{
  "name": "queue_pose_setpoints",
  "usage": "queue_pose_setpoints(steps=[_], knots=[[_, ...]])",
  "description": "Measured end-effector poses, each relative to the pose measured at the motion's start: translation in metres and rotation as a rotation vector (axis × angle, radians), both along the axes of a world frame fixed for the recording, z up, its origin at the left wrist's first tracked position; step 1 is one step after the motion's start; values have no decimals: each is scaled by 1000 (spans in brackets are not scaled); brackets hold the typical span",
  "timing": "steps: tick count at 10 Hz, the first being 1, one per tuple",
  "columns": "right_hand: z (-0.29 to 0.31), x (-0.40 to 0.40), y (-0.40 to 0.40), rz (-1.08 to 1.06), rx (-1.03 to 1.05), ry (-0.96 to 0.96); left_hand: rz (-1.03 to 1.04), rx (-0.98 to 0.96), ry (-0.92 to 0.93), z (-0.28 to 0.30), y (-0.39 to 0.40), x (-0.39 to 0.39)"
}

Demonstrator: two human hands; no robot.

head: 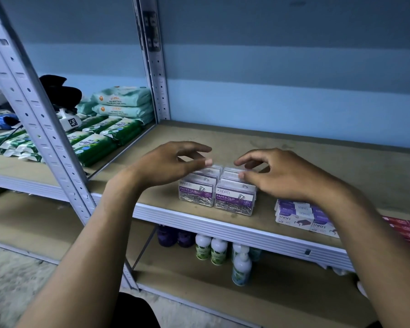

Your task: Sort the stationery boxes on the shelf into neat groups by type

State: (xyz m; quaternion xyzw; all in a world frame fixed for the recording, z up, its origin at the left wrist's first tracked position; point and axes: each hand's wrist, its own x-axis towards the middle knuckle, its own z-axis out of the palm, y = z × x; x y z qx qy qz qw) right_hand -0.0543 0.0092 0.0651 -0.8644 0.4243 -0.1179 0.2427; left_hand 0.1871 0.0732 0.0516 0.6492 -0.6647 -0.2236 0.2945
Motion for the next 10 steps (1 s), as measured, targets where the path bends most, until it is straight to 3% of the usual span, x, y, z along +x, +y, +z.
queue_pose_setpoints(steps=[2,5,8,9,10], knots=[[-2,4,7,118,16,122,-87,169,-43,-1,9,5],[-11,17,6,87,-113,175,-102,109,-152,-4,-1,7],[-12,13,10,84,-57,147,-106,106,-218,-5,6,5],[2,-5,14,81,8,75,-65,-62,-184,2,20,0],[28,-43,26,-36,-136,-137,-66,-387,-128,3,38,-20]])
